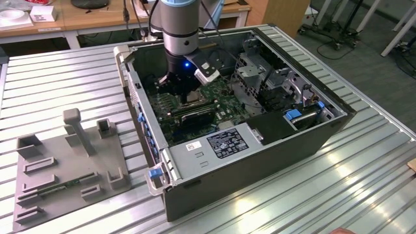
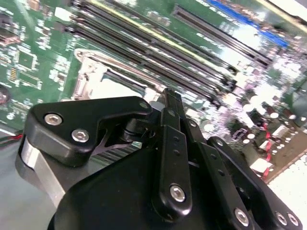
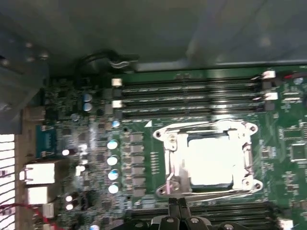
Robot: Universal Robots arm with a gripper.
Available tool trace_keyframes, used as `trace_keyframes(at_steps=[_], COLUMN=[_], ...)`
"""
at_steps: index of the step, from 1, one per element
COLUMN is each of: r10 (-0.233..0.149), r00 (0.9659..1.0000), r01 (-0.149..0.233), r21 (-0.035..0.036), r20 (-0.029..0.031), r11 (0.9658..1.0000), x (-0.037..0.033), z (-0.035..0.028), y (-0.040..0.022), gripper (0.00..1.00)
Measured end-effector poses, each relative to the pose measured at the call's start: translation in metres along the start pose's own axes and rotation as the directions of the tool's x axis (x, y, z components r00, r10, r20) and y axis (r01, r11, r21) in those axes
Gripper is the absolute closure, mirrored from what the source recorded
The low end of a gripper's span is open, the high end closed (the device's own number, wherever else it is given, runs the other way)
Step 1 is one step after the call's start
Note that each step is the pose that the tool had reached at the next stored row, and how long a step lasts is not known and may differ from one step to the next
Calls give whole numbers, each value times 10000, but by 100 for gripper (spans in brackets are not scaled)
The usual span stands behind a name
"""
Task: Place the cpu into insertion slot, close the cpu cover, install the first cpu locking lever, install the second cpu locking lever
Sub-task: 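Install the second cpu locking lever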
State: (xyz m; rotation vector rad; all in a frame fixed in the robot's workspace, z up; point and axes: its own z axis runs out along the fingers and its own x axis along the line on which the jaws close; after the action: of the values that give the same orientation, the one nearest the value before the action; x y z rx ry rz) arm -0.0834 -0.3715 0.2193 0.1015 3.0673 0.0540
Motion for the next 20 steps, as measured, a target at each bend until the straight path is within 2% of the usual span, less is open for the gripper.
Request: trace_keyframes(at_steps=[8, 11, 17, 20], r10=[-1, 0, -3, -4], r00=[10000, 10000, 10000, 10000], r01=[1, 0, 3, 4], r21=[-1, 8, 34, 47], r20=[-2, -2, -1, 0], r11=[10000, 10000, 10000, 10000], x=[-226, -244, -237, -263], z=[20, 22, 27, 30], y=[55, 92, 221, 241], gripper=[90, 90, 90, 90])
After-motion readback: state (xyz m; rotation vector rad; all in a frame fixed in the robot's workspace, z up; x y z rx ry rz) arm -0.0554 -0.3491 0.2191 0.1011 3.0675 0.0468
